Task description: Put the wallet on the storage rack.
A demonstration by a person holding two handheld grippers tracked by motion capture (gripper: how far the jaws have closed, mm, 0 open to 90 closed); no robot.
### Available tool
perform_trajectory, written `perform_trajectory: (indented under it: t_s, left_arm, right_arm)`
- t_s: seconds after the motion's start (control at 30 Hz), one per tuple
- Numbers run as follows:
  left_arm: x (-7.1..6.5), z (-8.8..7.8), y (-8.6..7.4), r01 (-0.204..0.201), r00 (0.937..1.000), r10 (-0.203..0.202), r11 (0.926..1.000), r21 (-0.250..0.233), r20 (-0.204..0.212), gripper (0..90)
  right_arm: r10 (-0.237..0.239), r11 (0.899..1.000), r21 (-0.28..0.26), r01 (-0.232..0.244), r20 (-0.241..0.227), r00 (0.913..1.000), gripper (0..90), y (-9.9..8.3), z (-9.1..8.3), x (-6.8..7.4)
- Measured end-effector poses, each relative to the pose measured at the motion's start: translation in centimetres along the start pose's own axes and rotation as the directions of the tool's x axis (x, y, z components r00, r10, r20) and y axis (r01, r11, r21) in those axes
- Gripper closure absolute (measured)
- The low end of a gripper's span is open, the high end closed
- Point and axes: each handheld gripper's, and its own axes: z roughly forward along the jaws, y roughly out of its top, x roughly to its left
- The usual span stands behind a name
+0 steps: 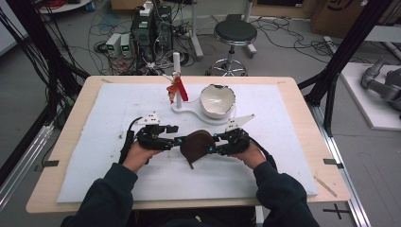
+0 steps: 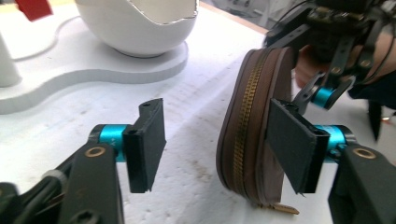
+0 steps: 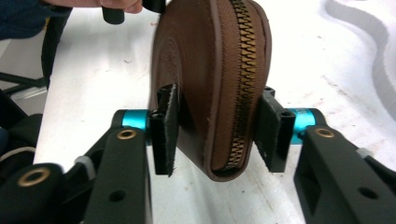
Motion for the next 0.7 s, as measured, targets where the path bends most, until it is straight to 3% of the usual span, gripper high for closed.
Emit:
perform_trajectory:
  t_s: [0.13,0.33,0.47,0.57,0.63,0.67,0.7]
  left_arm:
    - [0.1,-0.2,0.0,0.000,0.9991,0.000,1.0000,0.002,-0.042,39.4]
    - [1.4,-2.3,0.2,0.036,0.9906,-0.045,0.9969,-0.070,-0.129,39.3]
    - [2.3,-4.1,0.2,0.043,0.9814,-0.065,0.9913,-0.125,-0.180,37.2]
    - [3.0,-5.6,0.1,0.051,0.9689,-0.089,0.9849,-0.166,-0.231,28.1]
    - [3.6,-6.6,-0.1,0.044,0.9622,-0.094,0.9803,-0.192,-0.256,22.5]
    - [3.8,-7.2,-0.1,0.045,0.9601,-0.098,0.9782,-0.203,-0.262,20.6]
    - [4.1,-7.6,-0.3,0.045,0.9574,-0.102,0.9766,-0.210,-0.270,20.6]
  right_arm:
    - [-0.003,1.000,-0.008,0.003,0.003,1.0000,62.9,-0.1,-0.7,-0.1]
    - [0.003,0.999,-0.040,-0.001,0.048,0.9989,67.6,-0.2,-2.0,-0.3]
    - [0.003,0.997,-0.072,0.003,0.087,0.9962,68.0,-0.1,-2.8,-0.4]
    - [0.005,0.993,-0.116,0.009,0.118,0.9930,68.1,0.3,-3.7,-0.5]
    - [0.002,0.990,-0.142,0.019,0.146,0.9893,68.1,0.8,-4.4,-0.5]
    - [0.010,0.982,-0.186,0.021,0.165,0.9862,68.1,1.2,-5.2,-0.7]
    - [0.010,0.982,-0.186,0.021,0.165,0.9862,68.1,1.2,-5.2,-0.7]
